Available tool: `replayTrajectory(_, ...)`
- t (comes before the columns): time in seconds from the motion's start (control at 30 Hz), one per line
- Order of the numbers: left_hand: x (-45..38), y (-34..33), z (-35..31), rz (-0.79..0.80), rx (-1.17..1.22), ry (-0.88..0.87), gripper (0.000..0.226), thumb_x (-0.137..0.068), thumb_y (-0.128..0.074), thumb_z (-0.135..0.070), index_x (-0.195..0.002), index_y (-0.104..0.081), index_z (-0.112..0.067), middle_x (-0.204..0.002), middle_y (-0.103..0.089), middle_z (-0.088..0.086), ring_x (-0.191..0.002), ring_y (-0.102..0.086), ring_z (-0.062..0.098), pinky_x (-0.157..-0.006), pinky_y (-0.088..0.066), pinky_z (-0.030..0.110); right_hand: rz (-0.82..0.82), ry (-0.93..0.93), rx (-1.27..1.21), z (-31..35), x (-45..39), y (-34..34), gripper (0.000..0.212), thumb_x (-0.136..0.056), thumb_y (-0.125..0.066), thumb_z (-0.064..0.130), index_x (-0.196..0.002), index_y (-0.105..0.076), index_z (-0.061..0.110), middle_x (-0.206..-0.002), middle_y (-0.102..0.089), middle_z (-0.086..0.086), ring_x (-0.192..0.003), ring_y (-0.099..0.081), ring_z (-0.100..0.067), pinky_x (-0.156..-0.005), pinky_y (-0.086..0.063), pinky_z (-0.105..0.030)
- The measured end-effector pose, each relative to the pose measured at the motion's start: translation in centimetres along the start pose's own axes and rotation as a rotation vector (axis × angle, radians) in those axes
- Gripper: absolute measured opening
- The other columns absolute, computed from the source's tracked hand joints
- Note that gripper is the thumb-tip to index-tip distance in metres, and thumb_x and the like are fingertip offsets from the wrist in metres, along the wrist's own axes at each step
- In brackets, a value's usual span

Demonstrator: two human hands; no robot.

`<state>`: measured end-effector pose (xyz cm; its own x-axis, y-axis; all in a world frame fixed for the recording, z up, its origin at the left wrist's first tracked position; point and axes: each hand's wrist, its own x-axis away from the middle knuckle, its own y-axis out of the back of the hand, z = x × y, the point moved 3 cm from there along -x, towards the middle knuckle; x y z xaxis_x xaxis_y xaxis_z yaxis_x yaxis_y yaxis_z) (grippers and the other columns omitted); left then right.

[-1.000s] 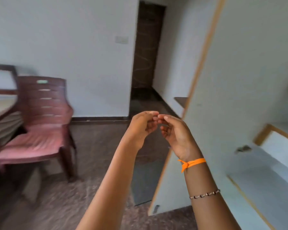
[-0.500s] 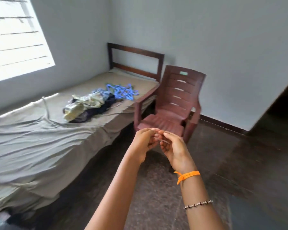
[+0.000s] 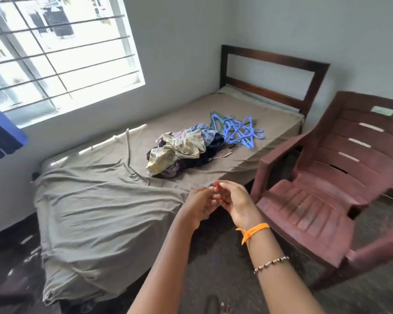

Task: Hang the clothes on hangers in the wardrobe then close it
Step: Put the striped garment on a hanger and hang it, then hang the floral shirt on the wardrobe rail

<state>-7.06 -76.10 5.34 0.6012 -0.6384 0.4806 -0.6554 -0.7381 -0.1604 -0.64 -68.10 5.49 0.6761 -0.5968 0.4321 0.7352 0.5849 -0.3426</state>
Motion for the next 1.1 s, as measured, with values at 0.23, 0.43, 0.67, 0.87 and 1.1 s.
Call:
replayTrajectory(0.23, -11.6, 3.7, -3.0, -0.091, 0.093, 0.069, 0.021, -0.098, -0.047, -0.014, -0.082, -0.061, -0.015, -0.057, -0.062, -0.008, -0.059, -0.051, 0.007, -0.064, -0.042, 0.020, 0.036, -0.179, 0.029, 0.7, -13.5, -3.2, 0.026, -0.095, -0.042, 0.005, -0.079, -0.062, 0.007, -0.049, -0.061, 0.006, -0.039, -0.052, -0.002, -0.042, -0.041, -0.013)
replayTrajectory(0.43, -25.0, 7.6, -5.2, -0.078, 0.041, 0.102, 0.017, -0.096, -0.052, -0.017, -0.104, -0.066, -0.014, -0.080, -0.062, -0.003, -0.071, -0.056, 0.009, -0.072, -0.046, 0.021, -0.011, -0.244, 0.161, 0.7, -28.2, -5.2, 0.032, -0.096, -0.040, 0.006, -0.075, -0.064, 0.011, -0.058, -0.061, 0.003, -0.053, -0.046, -0.008, -0.053, -0.037, -0.018)
replayTrajectory(0.67, -40.7, 13.0, -8.6, -0.193, 0.105, 0.194, 0.020, -0.096, -0.044, -0.007, -0.087, -0.060, -0.013, -0.059, -0.055, -0.005, -0.042, -0.043, 0.002, -0.045, -0.032, 0.014, -0.074, -0.353, 0.377, -1.6, -47.1, -8.6, 0.023, -0.097, -0.039, 0.007, -0.113, -0.055, 0.012, -0.087, -0.056, -0.003, -0.054, -0.054, -0.012, -0.054, -0.034, -0.019)
replayTrajectory(0.87, -48.4, 16.8, -6.0, -0.243, 0.110, 0.401, 0.017, -0.097, -0.046, -0.010, -0.088, -0.060, -0.012, -0.068, -0.053, -0.001, -0.056, -0.042, 0.009, -0.057, -0.035, 0.018, -0.190, -0.533, 0.328, -6.8, -57.8, -8.5, 0.030, -0.095, -0.046, 0.009, -0.123, -0.057, 0.010, -0.127, -0.054, -0.009, -0.109, -0.060, -0.033, -0.064, -0.045, -0.019)
replayTrajectory(1.1, -52.7, 19.7, -4.0, -0.341, 0.278, 0.567, 0.012, -0.097, -0.048, -0.021, -0.094, -0.058, -0.014, -0.076, -0.049, 0.000, -0.053, -0.042, 0.006, -0.047, -0.032, 0.015, -0.207, -0.474, 0.010, -7.2, -59.3, -8.3, 0.012, -0.085, -0.057, -0.010, -0.092, -0.062, -0.001, -0.086, -0.067, -0.011, -0.088, -0.060, -0.018, -0.083, -0.049, -0.024)
